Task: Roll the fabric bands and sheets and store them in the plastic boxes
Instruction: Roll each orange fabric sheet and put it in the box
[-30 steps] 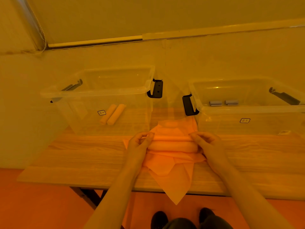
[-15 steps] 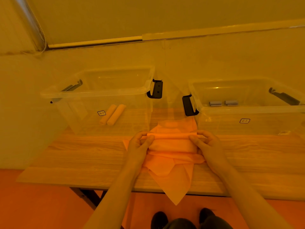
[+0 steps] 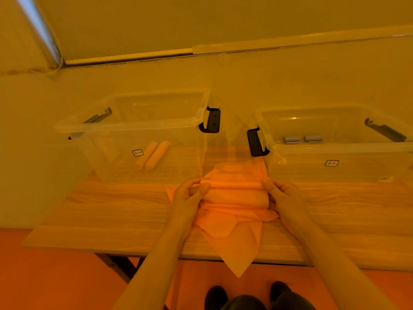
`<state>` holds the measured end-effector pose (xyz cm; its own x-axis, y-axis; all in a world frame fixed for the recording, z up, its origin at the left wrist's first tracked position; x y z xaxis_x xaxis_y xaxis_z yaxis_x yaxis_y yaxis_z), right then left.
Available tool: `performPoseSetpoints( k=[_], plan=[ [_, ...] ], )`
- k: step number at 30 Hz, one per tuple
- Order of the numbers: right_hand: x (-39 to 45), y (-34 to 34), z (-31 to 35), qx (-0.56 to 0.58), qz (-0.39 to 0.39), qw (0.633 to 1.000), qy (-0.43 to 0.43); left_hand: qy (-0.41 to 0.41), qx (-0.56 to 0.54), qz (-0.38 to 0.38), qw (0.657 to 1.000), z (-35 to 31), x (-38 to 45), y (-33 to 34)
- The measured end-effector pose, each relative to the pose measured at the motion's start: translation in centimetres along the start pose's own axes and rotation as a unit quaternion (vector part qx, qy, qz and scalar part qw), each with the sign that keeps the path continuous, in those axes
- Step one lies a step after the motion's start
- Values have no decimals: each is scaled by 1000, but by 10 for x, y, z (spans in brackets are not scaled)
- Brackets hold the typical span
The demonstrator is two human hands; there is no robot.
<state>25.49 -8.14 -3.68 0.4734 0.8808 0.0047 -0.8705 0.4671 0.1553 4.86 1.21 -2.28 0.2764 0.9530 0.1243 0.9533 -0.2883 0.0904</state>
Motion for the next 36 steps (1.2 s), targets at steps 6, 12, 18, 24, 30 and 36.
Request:
performPoseSetpoints(
  k=[6,12,18,24,30,36],
  plan=[
    [1,-2,-1,16,-8,1000,10,1,1,2,1000,0,1,0],
    [4,-5,-5,19,-28,999,19,-5,12,-18,1000,6,6,-3],
    [6,-5,-6,27,-15,999,8,-3,11,-4,1000,2,2,1],
    [6,-5,-8,23,-7,1000,13,7,37,-12,999,5,4,-2],
    [9,-5,-12,12,-7,1000,23,16,30,0,999,5,4,-1],
    [9,-6,-13,23,-6,999,23,23,30,2,999,3,3,-1]
  ],
)
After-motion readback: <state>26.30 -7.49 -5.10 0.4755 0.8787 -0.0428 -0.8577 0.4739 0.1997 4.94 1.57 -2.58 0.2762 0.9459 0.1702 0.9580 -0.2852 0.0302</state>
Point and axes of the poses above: each hand's wrist, its own x-axis towards the middle knuckle, its own y-axis out of the palm, z = x × y, the point moved 5 cm from there along x, towards the middle knuckle, and after that the axes turned 3 degrees about y, right-handed, at the moved point
